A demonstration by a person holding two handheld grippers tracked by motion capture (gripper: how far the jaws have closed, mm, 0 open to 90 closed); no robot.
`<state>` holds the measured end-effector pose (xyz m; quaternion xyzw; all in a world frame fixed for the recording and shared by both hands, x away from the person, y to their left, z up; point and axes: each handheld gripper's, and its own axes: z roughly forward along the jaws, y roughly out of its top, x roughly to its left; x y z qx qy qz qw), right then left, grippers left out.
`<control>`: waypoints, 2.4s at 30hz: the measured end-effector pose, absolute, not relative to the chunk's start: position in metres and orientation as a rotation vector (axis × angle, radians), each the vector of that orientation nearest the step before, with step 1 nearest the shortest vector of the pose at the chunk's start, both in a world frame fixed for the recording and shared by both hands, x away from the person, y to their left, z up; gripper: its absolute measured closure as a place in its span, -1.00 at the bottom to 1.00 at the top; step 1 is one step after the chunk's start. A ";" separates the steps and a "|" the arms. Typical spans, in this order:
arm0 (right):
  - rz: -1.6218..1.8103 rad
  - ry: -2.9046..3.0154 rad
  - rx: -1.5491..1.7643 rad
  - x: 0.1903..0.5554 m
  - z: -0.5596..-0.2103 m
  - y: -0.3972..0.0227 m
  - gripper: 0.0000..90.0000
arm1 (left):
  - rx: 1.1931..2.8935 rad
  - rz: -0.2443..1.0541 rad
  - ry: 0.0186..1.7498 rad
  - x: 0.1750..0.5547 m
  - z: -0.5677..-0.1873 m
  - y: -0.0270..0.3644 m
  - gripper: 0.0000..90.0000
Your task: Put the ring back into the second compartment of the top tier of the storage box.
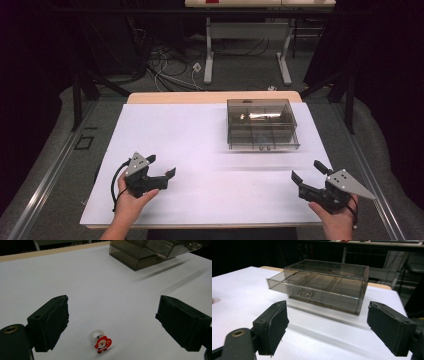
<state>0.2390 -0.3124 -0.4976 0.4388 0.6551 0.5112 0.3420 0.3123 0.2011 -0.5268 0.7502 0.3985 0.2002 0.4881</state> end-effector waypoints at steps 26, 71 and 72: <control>1.335 1.740 1.162 0.241 -0.506 -0.316 -0.64 | 1.944 0.448 1.089 0.325 -0.543 0.197 -0.42; 1.352 1.784 1.163 0.242 -0.510 -0.315 -0.64 | 1.971 0.277 1.254 0.332 -0.554 0.193 0.17; 1.352 1.784 1.161 0.242 -0.510 -0.315 -0.64 | 1.972 0.275 1.257 0.331 -0.554 0.193 0.18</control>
